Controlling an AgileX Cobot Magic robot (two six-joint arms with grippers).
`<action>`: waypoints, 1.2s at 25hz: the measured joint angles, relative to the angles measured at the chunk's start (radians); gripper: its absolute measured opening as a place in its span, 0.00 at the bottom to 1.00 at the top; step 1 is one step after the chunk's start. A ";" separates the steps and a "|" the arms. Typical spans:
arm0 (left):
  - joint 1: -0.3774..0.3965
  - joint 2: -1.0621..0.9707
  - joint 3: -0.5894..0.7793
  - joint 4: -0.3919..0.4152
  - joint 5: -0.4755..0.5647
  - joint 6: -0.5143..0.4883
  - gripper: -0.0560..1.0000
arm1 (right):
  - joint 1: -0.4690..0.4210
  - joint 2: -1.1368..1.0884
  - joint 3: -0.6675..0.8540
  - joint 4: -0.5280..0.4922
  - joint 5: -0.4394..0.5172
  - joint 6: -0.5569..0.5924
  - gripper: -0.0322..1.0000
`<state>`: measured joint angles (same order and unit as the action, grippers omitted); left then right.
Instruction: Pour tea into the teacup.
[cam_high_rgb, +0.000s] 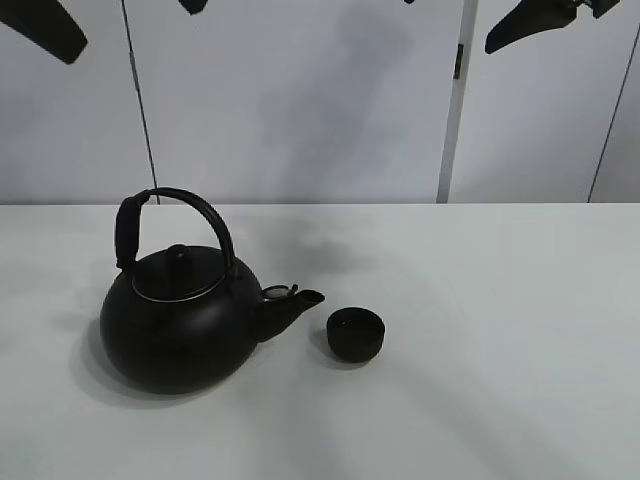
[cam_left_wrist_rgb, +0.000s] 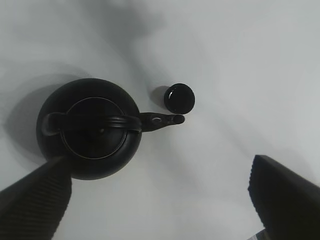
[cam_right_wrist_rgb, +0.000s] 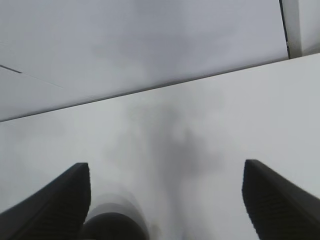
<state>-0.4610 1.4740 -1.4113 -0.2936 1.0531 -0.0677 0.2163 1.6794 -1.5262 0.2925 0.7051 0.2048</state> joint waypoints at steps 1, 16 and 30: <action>0.013 0.019 -0.004 -0.014 0.001 0.012 0.71 | 0.000 0.000 0.000 0.000 0.018 0.000 0.58; 0.137 0.078 -0.010 -0.213 0.025 0.151 0.71 | 0.000 0.000 0.000 0.032 0.331 -0.018 0.58; 0.119 0.146 0.018 -0.259 0.023 0.168 0.71 | 0.069 0.011 0.000 0.019 0.391 -0.026 0.58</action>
<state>-0.3421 1.6196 -1.3930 -0.5527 1.0765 0.1003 0.2852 1.6902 -1.5262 0.3120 1.0960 0.1793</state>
